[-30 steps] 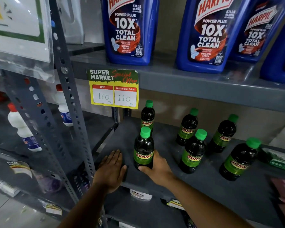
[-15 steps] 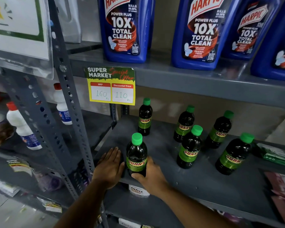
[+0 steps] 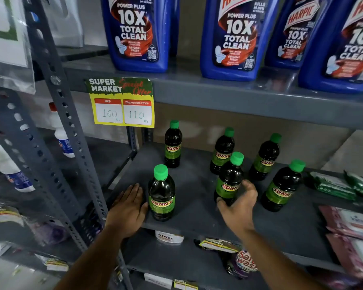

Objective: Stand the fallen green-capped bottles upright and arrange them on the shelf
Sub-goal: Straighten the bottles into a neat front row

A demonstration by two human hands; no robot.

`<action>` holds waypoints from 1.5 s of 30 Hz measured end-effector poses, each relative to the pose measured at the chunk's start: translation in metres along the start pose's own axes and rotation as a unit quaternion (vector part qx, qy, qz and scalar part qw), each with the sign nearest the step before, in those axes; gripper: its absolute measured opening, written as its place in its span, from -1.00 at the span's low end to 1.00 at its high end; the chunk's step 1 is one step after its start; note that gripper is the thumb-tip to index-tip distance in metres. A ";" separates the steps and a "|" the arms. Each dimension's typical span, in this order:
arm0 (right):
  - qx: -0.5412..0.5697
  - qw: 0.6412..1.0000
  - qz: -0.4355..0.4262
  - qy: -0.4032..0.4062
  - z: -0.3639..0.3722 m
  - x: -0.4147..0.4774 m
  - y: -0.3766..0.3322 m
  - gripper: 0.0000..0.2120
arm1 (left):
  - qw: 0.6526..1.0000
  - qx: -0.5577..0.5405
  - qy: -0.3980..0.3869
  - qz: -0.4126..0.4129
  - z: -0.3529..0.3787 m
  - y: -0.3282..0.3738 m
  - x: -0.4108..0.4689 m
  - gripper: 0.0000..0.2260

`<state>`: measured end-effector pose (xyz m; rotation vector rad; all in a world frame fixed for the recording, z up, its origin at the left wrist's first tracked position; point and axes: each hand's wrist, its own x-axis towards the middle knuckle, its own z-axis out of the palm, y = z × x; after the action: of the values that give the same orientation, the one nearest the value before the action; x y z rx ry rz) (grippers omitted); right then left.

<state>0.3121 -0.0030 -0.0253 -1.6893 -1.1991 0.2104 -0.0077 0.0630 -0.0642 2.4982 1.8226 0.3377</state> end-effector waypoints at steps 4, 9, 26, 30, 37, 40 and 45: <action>0.058 0.989 0.056 -0.124 -0.012 0.021 0.002 -0.09 | 1.000 -0.003 -0.013 -0.002 0.002 -0.002 0.001 -0.28; 0.018 0.986 0.097 -0.131 -0.005 0.021 0.010 -0.21 | 1.000 -0.010 -0.013 -0.004 0.002 0.000 -0.005 -0.30; -0.004 0.980 0.112 -0.163 -0.021 -0.030 -0.005 -0.29 | 1.000 0.009 -0.006 -0.001 -0.004 0.002 -0.002 -0.29; -0.001 0.979 0.111 -0.169 -0.025 -0.037 -0.006 -0.31 | 1.000 0.007 -0.008 0.001 -0.005 0.003 -0.002 -0.29; 0.062 0.982 0.050 -0.169 -0.031 -0.044 -0.004 -0.05 | 1.000 0.004 -0.010 0.000 -0.003 0.000 -0.001 -0.30; 0.125 0.992 -0.006 -0.018 -0.036 -0.047 0.010 -0.10 | 1.000 0.006 -0.009 -0.001 0.000 -0.003 0.001 -0.31; 0.009 0.975 0.100 0.200 -0.067 0.003 0.031 -0.13 | 1.000 0.001 -0.014 -0.002 0.001 -0.002 0.001 -0.29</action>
<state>0.3740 -0.0421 -0.0169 -1.7337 -0.7284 0.0005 -0.0094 0.0652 -0.0651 2.4870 1.8190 0.2977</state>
